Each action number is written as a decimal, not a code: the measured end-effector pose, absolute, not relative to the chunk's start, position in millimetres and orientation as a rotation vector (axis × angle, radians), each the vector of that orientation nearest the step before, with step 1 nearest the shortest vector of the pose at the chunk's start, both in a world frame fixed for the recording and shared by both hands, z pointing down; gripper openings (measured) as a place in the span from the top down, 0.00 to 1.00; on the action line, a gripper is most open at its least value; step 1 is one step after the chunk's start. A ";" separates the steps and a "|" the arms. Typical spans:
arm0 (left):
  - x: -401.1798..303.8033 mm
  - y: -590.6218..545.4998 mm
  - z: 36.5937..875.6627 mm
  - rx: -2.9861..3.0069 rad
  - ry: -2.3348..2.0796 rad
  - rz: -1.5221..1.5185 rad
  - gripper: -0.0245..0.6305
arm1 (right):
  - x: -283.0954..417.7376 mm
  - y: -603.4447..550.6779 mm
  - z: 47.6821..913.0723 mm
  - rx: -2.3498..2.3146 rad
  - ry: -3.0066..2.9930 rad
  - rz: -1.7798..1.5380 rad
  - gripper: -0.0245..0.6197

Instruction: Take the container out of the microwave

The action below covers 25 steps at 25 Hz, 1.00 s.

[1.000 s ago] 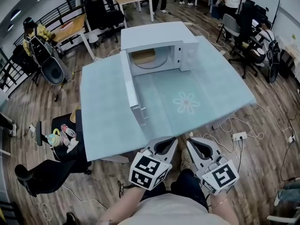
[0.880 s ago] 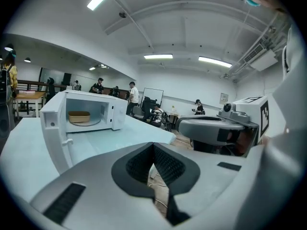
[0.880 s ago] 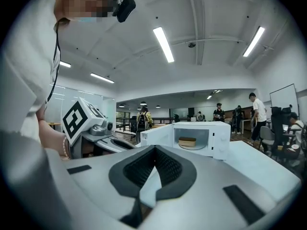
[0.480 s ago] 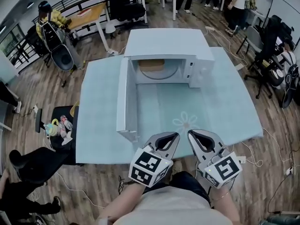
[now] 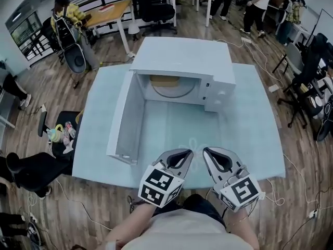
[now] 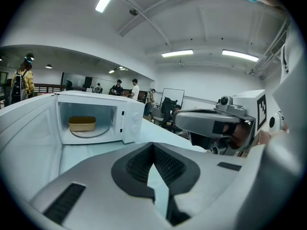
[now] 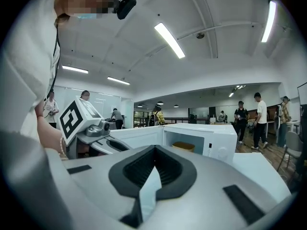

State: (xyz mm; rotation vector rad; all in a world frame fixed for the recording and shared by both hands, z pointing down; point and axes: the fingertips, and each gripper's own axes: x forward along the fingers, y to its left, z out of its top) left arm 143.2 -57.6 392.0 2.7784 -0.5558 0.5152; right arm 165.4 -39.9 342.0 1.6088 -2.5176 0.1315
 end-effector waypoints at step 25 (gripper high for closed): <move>147.5 -112.0 426.6 2.710 -0.457 0.617 0.95 | 156.8 -104.6 377.8 1.500 -2.608 0.333 0.95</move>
